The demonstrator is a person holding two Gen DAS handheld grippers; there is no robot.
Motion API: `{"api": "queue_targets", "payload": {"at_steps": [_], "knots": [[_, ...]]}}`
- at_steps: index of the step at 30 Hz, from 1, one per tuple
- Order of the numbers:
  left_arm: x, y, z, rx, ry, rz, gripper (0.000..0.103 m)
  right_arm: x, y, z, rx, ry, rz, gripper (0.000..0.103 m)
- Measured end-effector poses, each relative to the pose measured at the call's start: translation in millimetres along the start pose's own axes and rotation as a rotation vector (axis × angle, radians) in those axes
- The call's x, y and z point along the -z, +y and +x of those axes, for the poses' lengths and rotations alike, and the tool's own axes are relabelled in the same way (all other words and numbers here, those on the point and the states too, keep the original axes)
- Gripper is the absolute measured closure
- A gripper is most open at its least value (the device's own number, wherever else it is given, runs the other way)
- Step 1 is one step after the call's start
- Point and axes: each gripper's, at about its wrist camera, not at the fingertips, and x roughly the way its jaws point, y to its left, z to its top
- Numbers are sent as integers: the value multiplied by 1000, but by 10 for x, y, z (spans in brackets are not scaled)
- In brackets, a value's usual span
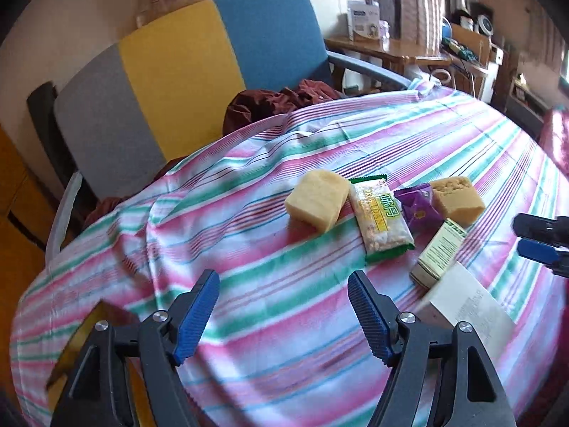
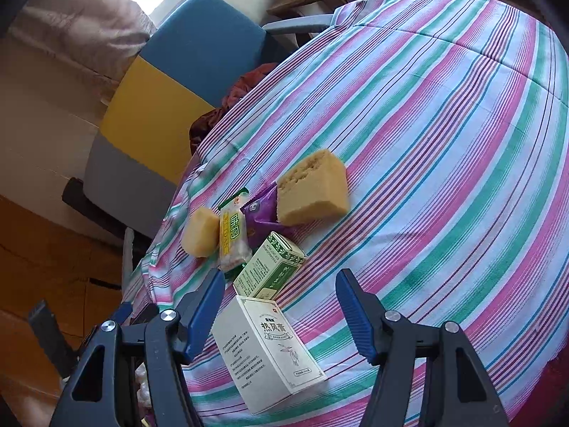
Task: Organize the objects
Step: 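Return both tools to the pile and grasp the yellow sponge cake with the left gripper, then carry the sponge cake toward the tray with the left gripper while the right gripper grasps the white box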
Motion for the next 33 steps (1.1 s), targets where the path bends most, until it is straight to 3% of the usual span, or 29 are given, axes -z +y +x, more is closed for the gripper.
{"api": "queue_targets", "payload": {"at_steps": [8, 18, 20, 21, 22, 26, 30, 33], "knots": [[-420, -165, 526, 20, -8, 89, 24, 2, -77, 85, -35, 60, 50, 36], [-607, -241, 1062, 69, 31, 134, 20, 21, -84, 178, -40, 108, 52, 36], [-610, -292, 1124, 54, 23, 144, 22, 23, -98, 185, -37, 111, 56, 36], [-606, -297, 1151, 61, 27, 142, 28, 23, -102, 189, -34, 112, 57, 36], [-598, -300, 1190, 79, 44, 135, 45, 24, -106, 192, -31, 112, 56, 36], [-498, -235, 1108, 89, 31, 46, 50, 17, -122, 200, -13, 111, 52, 36], [-260, -25, 958, 88, 68, -117, 50, 9, -128, 195, 1, 106, 49, 36], [-20, -28, 789, 74, 94, -145, 50, -3, -131, 189, 16, 100, 44, 36]]}}
